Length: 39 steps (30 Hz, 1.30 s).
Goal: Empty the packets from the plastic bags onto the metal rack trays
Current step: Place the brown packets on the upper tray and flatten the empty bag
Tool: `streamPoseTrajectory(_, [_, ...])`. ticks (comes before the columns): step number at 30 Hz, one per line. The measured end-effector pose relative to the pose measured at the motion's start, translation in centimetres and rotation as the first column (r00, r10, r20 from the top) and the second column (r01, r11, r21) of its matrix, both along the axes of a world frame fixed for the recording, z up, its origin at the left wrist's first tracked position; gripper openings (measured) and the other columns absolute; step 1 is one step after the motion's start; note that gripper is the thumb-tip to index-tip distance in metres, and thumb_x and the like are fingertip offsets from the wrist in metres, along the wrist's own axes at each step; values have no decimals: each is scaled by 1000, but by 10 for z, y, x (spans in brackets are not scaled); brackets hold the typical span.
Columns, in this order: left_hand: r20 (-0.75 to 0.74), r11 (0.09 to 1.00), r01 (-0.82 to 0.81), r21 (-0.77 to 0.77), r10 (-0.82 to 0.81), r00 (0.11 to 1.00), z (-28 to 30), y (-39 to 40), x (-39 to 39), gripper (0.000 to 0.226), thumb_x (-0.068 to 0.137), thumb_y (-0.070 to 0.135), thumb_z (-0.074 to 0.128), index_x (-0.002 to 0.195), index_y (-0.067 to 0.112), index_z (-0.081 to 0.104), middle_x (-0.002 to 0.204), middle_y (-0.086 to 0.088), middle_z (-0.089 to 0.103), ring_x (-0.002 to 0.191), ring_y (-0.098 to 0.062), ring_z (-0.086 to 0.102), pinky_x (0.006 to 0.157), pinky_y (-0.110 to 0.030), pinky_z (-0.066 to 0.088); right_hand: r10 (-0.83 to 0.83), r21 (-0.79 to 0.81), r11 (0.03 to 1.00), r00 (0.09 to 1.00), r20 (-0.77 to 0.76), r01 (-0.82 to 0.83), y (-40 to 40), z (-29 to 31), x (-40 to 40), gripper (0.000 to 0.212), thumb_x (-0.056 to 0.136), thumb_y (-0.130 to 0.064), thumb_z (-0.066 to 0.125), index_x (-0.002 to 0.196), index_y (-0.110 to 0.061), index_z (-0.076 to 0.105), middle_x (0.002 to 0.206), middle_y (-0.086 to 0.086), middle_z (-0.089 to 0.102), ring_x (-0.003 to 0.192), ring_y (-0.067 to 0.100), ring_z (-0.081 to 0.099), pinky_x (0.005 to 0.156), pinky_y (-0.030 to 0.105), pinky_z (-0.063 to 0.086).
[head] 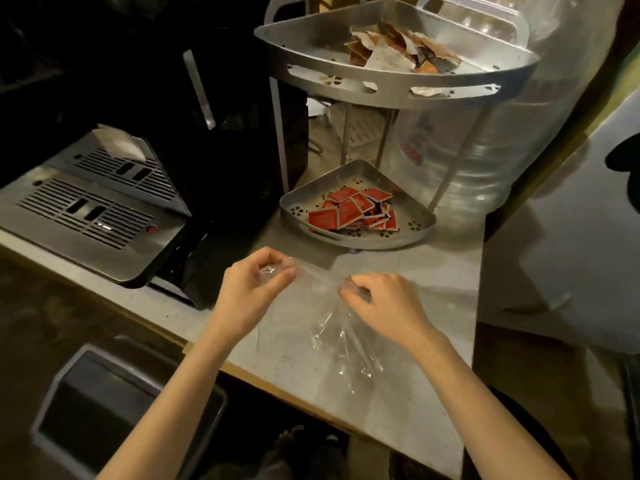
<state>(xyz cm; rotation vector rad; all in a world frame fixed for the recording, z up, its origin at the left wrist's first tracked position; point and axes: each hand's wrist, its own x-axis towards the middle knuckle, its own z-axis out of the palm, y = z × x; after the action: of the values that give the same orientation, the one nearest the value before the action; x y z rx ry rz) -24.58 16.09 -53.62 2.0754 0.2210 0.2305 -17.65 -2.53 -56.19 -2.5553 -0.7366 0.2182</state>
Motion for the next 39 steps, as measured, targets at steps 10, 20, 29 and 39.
streamPoseTrajectory(10, [-13, 986, -89, -139, 89, 996, -27, 19, -82, 48, 72, 53, 63, 117, 43, 50, 113, 16, 63, 97, 1, 61, 85, -18, 46, -92, 347, 907, 915, -392, 240, 77, -10, -39, 24, 89, -10, 54, 108, -17, 68, 76, 2, 68, 62, 11, 58, 60, 24, 52])
streamPoseTrajectory(20, [106, 946, -303, 118, 292, 951, -92, 86, -196, 59, 81, 27, 62, 134, 32, 38, 138, 8, 44, 130, -3, 37, 107, -31, 35, 75, 393, 836, 631, -772, 382, 194, -39, -142, 23, 93, -14, 42, 95, -26, 62, 100, 6, 67, 91, 20, 64, 78, 34, 55])
streamPoseTrajectory(29, [-128, 968, -207, 144, 225, 966, -159, 181, -299, 50, 87, 9, 56, 133, 26, 47, 144, 8, 38, 137, -12, 29, 110, -43, 31, 18, 253, 890, 525, -851, 379, 289, -95, -244, 33, 72, -19, 74, 103, -18, 64, 98, 1, 70, 94, 17, 66, 86, 35, 53])
streamPoseTrajectory(39, [-456, 748, -520, -413, 324, 829, -203, 247, -320, 36, 93, 12, 44, 126, 23, 35, 126, 2, 49, 116, -13, 49, 87, -14, 40, 159, 247, 968, 865, -475, -42, 342, -174, -292, 30, 89, -8, 54, 118, -13, 61, 112, 3, 62, 99, 8, 57, 81, 16, 46])
